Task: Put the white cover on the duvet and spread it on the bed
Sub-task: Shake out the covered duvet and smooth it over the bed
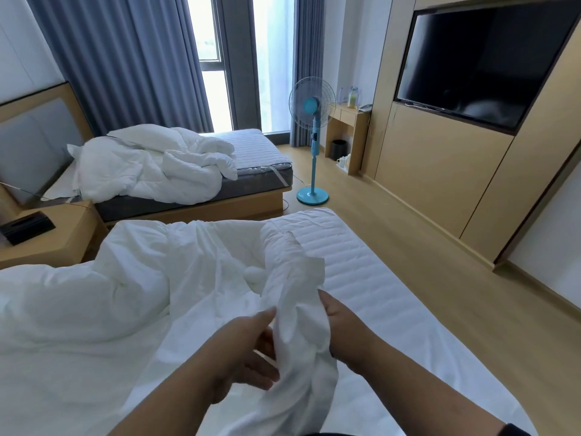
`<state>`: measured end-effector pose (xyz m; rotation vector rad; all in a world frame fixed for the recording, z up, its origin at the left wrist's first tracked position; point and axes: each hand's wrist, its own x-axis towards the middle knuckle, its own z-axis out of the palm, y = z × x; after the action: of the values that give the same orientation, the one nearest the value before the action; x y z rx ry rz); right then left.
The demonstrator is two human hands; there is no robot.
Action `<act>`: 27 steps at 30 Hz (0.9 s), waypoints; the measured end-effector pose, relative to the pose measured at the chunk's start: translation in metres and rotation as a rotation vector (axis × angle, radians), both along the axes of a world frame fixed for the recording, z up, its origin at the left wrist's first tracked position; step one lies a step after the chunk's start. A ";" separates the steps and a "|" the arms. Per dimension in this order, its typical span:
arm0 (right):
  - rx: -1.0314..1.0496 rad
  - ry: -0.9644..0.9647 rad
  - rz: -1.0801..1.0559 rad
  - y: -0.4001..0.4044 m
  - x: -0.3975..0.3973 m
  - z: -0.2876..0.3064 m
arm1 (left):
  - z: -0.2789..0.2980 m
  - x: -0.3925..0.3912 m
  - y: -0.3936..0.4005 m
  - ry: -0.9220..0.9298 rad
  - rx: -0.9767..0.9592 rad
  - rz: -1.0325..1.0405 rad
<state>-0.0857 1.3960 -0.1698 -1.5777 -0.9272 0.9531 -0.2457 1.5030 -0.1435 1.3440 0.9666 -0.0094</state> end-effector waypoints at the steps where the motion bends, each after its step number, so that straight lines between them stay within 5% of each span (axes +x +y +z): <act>1: -0.006 -0.081 0.032 0.000 -0.006 0.002 | 0.001 0.005 -0.006 -0.005 -0.098 -0.015; 5: -0.001 -0.539 0.097 -0.005 -0.022 0.002 | -0.008 0.014 -0.020 -0.141 -0.210 0.040; 10: 0.055 0.109 -0.279 -0.021 -0.021 -0.025 | -0.023 0.016 -0.008 -0.355 -0.350 0.298; 13: -0.132 0.071 -0.120 -0.030 -0.030 -0.052 | -0.022 0.021 -0.003 -0.447 -0.481 0.448; 17: -0.092 0.024 -0.072 -0.022 -0.040 -0.054 | -0.017 0.021 0.001 -0.524 -0.618 0.466; 21: -0.094 -0.310 -0.003 -0.017 -0.038 -0.047 | -0.012 0.022 0.003 -0.622 -0.556 0.464; 24: -0.304 -0.788 0.153 -0.024 -0.032 -0.045 | 0.000 0.019 0.015 -0.652 -0.463 0.474; 27: -0.467 -0.986 0.334 -0.029 -0.034 -0.037 | 0.021 0.016 0.030 -0.679 -0.369 0.491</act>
<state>-0.1193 1.3675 -0.2072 -2.4130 -1.7738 0.5918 -0.2294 1.5328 -0.1222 0.6629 0.6412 0.5799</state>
